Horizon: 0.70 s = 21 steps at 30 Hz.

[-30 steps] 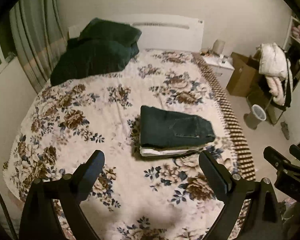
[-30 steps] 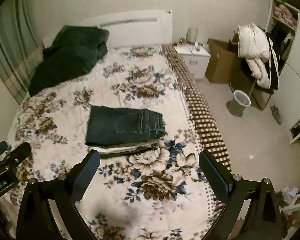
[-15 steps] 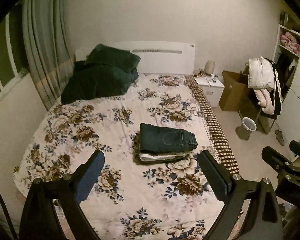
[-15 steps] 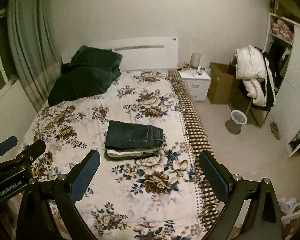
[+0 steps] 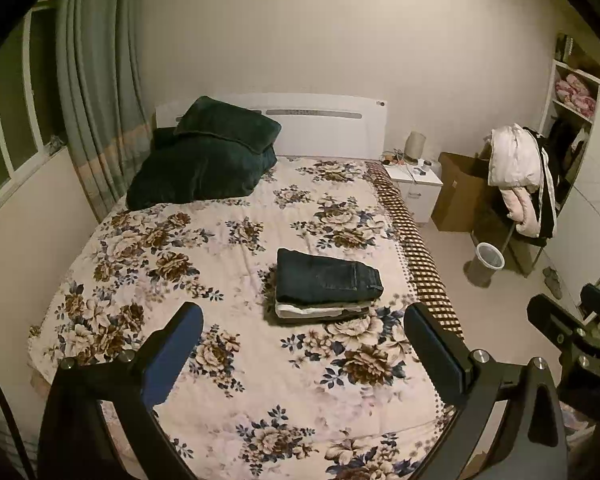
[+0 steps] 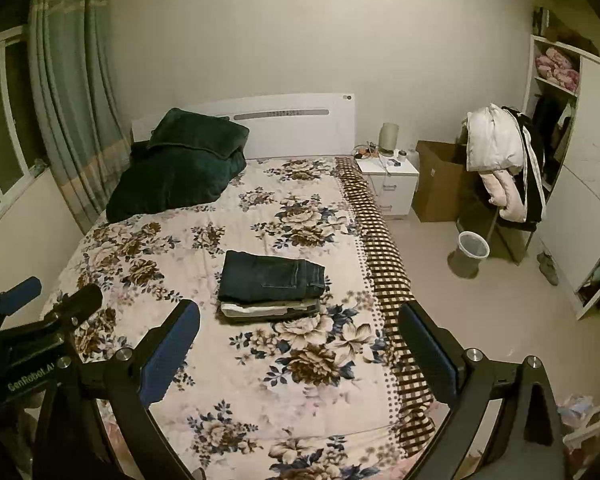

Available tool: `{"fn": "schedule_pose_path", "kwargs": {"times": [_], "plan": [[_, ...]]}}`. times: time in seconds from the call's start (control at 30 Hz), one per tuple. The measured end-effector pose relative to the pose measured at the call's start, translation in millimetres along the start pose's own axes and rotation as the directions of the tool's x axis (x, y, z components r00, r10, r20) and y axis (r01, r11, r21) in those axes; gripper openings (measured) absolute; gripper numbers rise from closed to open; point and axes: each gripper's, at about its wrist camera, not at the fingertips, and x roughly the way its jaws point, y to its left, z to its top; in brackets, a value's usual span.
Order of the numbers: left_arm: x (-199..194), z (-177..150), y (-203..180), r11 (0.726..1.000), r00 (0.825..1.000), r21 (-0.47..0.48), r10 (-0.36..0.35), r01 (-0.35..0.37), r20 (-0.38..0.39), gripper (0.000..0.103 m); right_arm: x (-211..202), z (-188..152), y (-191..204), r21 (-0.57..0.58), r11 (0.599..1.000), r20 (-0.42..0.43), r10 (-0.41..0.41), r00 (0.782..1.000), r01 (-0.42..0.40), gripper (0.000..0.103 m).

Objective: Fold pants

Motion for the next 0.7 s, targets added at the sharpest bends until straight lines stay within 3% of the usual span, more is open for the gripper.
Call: {"fn": "schedule_pose_path", "kwargs": {"times": [0.2,0.5,0.7], "plan": [[10.2,-2.9,1.0,0.999,0.999,-0.012,0.044,-0.044,-0.001,0.103,20.4,1.6,-5.8,0.007,1.0,0.0,-0.015,1.0,0.015,0.102],[51.3,-5.0,-3.2,0.994,0.994,-0.01,0.109,-0.109,-0.007,0.103,85.9,0.9,-13.9,0.023,0.999,-0.029,-0.041,0.999,0.042,0.102],[87.8,-6.4,-5.8,0.995,0.992,-0.016,0.099,-0.101,-0.078,0.103,125.0,4.1,-19.1,0.008,0.998,-0.04,-0.066,0.997,0.066,0.102]]}}
